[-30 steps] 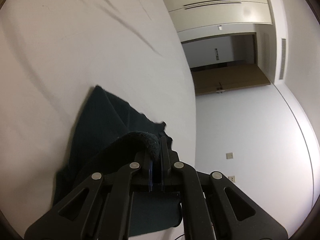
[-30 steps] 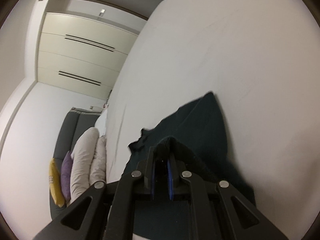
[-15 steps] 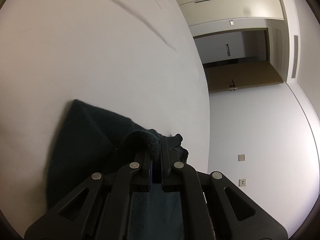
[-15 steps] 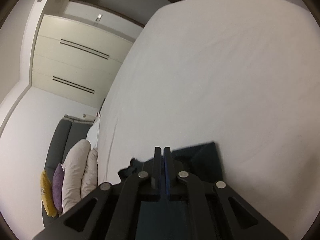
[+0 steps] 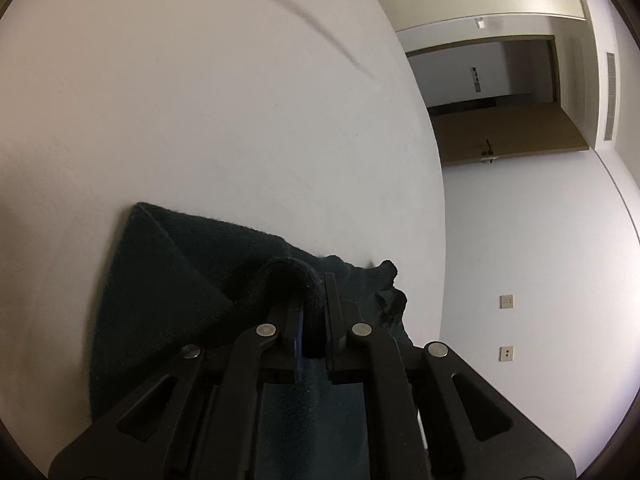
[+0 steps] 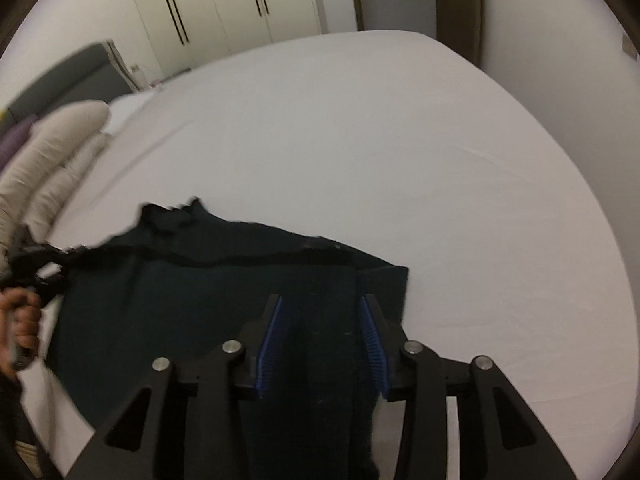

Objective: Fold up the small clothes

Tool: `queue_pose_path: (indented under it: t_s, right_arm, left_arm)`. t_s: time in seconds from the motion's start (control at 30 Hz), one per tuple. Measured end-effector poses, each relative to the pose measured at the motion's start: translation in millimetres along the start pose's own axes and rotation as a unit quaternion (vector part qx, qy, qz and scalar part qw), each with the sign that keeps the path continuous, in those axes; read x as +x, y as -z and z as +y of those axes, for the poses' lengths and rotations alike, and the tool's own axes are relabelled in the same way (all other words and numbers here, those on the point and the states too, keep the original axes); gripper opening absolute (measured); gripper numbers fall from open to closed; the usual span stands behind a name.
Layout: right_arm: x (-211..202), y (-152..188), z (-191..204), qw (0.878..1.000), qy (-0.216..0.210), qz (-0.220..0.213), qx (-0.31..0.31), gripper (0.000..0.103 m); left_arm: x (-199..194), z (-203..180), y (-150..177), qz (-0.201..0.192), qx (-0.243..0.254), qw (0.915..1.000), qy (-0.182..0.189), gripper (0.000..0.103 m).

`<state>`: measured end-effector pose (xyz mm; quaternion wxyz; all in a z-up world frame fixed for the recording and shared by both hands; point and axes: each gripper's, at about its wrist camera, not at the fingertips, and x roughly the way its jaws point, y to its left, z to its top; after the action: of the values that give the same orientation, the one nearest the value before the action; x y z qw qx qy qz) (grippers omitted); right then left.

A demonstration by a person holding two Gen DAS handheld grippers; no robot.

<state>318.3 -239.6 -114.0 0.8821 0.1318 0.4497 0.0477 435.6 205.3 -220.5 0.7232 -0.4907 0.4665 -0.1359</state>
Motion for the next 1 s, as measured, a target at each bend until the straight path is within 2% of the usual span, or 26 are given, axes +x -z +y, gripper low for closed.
queue_pose_path:
  t_s: [0.1, 0.2, 0.27, 0.3, 0.33, 0.4, 0.53, 0.6, 0.7, 0.83, 0.93, 1.0]
  right_arm:
    - [13, 9, -3, 1.0, 0.018, 0.012, -0.013, 0.042]
    - [18, 12, -5, 1.0, 0.019, 0.014, -0.006, 0.037]
    - [20, 10, -10, 1.0, 0.019, 0.01, 0.008, 0.03]
    - [20, 8, -13, 1.0, 0.019, 0.008, 0.015, 0.027]
    - [20, 7, -16, 1.0, 0.019, 0.007, 0.02, 0.025]
    - [20, 6, -19, 0.999, 0.018, 0.008, 0.025, 0.023]
    - [22, 4, -21, 0.999, 0.016, 0.006, 0.036, 0.023]
    - [22, 4, -20, 0.999, 0.011, 0.001, 0.042, 0.023]
    - [21, 4, -20, 0.999, 0.001, -0.002, 0.042, 0.024]
    - [19, 3, -15, 0.999, -0.014, -0.003, 0.031, 0.022]
    - [16, -1, -15, 0.999, -0.026, -0.007, 0.027, 0.012]
    - [14, -5, -15, 0.999, -0.028, -0.014, 0.016, 0.011]
  left_arm:
    - [0, -3, -10, 0.0, 0.01, 0.9998, 0.015, 0.009]
    - [-7, -8, -14, -0.001, 0.016, 0.9998, 0.011, 0.009]
    - [-11, -12, -19, -0.003, 0.015, 0.9998, 0.008, 0.017]
    - [-17, -12, -21, -0.01, 0.018, 0.9998, 0.006, 0.029]
    - [-22, -13, -25, -0.018, 0.019, 0.9997, 0.004, 0.051]
    - [-35, -13, -36, -0.038, 0.009, 0.9992, 0.008, 0.081]
    - [-61, -17, -48, -0.07, 0.008, 0.9973, 0.02, 0.082]
    - [-67, -28, -42, -0.078, 0.035, 0.9962, 0.01, 0.082]
    - [-56, -53, -16, -0.055, 0.1, 0.9932, -0.02, 0.082]
    - [-19, -75, 22, -0.018, 0.181, 0.9805, -0.076, 0.082]
    - [3, -71, 45, -0.008, 0.214, 0.9701, -0.114, 0.082]
    - [10, -65, 55, -0.015, 0.231, 0.9625, -0.142, 0.079]
